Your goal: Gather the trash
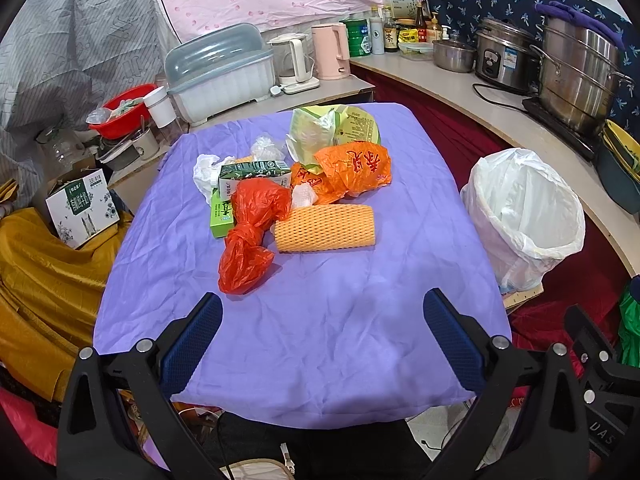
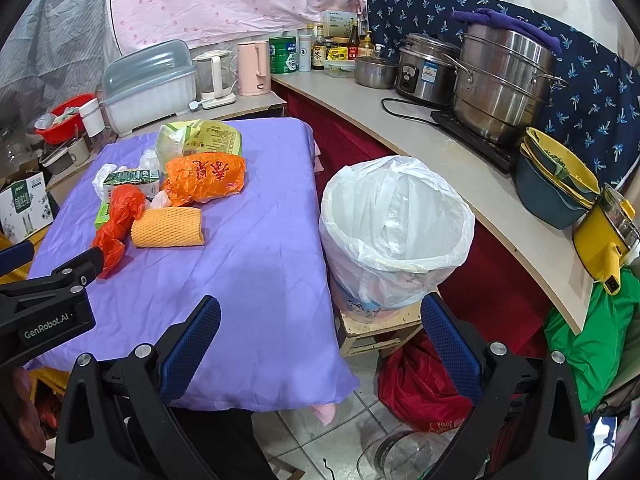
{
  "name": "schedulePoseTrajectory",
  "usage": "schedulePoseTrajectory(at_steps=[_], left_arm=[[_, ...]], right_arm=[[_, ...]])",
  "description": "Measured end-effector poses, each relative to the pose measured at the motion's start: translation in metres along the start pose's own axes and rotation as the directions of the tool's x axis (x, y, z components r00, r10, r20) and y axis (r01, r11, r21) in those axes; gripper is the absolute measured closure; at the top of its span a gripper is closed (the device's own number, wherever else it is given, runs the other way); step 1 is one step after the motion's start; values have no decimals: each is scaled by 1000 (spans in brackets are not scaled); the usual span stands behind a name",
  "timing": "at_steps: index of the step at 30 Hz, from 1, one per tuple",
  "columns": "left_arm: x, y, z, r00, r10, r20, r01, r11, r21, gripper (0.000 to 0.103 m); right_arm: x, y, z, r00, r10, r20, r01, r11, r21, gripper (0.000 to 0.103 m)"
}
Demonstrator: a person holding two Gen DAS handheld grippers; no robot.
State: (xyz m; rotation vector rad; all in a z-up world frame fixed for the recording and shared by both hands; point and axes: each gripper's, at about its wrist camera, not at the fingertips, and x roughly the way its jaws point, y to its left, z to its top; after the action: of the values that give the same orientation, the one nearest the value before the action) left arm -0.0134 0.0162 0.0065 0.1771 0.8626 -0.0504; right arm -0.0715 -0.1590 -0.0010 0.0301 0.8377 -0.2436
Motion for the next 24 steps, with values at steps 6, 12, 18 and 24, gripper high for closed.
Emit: schedulePoseTrajectory(at_steps=[6,12,18,24], left_arm=[[-1,1,0,1000,-1,-3,1,1000,0,7],[11,-5,1,1000,-8,-27,8,1000,-2,7],[33,9,6,999,-4,-42,3,1000,-26,7],[69,38,9,996,-2,-85,-4,997,-76,7]], right_arm=[[3,-3,-1,1000,-2,-3,2,1000,5,7],[8,-5,0,1000,-4,-2,4,1000,26,7],[20,-2,5,1000,-2,8,2,999,53,7],[44,8,12,1000,0,-4,0,998,70,7]])
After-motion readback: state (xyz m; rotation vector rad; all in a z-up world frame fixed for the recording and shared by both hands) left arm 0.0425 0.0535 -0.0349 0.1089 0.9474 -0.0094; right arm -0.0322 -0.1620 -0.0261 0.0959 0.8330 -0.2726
